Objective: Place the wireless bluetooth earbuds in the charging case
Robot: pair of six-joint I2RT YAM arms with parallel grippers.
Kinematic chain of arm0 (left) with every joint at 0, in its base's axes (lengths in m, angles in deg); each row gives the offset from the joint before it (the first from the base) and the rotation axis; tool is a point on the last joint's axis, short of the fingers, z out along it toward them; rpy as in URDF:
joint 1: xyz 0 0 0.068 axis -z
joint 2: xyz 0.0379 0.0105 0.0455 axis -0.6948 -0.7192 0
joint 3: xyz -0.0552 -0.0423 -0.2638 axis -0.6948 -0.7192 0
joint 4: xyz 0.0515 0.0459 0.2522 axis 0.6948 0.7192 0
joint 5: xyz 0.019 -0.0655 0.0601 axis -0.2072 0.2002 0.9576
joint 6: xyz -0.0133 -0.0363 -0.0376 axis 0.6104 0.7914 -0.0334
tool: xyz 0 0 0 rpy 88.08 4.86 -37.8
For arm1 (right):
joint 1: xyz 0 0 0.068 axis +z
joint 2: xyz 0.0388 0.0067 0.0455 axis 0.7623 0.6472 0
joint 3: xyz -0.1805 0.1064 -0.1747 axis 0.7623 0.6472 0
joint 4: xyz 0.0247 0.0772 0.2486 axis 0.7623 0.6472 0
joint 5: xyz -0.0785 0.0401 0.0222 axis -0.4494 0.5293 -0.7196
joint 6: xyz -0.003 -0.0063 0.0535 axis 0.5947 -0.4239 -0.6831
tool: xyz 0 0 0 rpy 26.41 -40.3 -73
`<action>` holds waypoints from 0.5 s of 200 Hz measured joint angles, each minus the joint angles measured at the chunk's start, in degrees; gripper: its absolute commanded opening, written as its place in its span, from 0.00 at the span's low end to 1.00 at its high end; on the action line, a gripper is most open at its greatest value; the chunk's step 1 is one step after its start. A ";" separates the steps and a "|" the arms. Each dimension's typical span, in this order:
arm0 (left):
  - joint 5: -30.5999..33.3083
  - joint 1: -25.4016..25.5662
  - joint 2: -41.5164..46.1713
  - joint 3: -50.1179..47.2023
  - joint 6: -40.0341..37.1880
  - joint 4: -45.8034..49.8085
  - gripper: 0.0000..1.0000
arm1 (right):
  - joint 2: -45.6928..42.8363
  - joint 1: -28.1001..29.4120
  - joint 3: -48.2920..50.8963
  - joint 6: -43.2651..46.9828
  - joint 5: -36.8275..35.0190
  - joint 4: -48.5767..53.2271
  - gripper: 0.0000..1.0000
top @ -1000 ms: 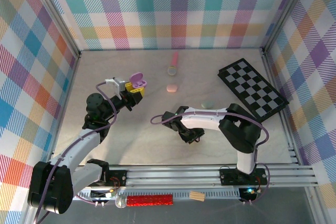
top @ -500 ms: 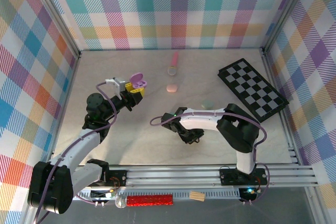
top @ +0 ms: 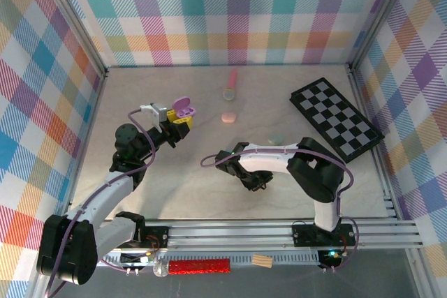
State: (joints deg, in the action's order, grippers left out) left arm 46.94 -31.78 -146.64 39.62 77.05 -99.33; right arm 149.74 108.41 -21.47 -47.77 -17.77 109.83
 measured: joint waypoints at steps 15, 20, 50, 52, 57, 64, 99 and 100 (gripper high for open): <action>0.00 0.00 -0.02 0.00 0.02 0.00 0.39 | 0.04 0.00 0.00 -0.07 0.00 0.00 0.22; -0.07 0.00 -0.04 0.00 0.00 0.00 0.39 | 0.04 0.00 0.00 -0.07 0.00 0.00 0.22; -0.17 0.00 -0.57 0.00 -0.02 0.00 0.40 | 0.02 0.00 0.00 -0.09 -0.02 0.02 0.21; -0.17 0.00 -0.61 0.00 -0.02 0.00 0.40 | 0.02 0.00 0.00 -0.09 -0.02 0.02 0.21; -0.24 0.00 -0.70 0.00 -0.07 0.00 0.40 | -0.02 0.00 0.00 -0.09 -0.02 0.02 0.21; -0.44 0.00 -0.90 0.02 -0.26 0.02 0.40 | -0.13 0.00 0.00 -0.09 -0.02 -0.02 0.21; -1.68 0.39 -2.75 0.72 -0.96 0.20 0.40 | -6.01 -0.92 0.76 -0.61 1.16 -1.77 0.22; -1.70 0.44 -2.84 0.74 -1.03 0.22 0.40 | -6.29 -1.01 0.81 -0.63 1.27 -1.86 0.22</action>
State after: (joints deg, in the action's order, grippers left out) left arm 45.24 -31.35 -149.48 40.36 76.03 -99.11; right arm 143.45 107.41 -20.66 -48.40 -16.50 107.97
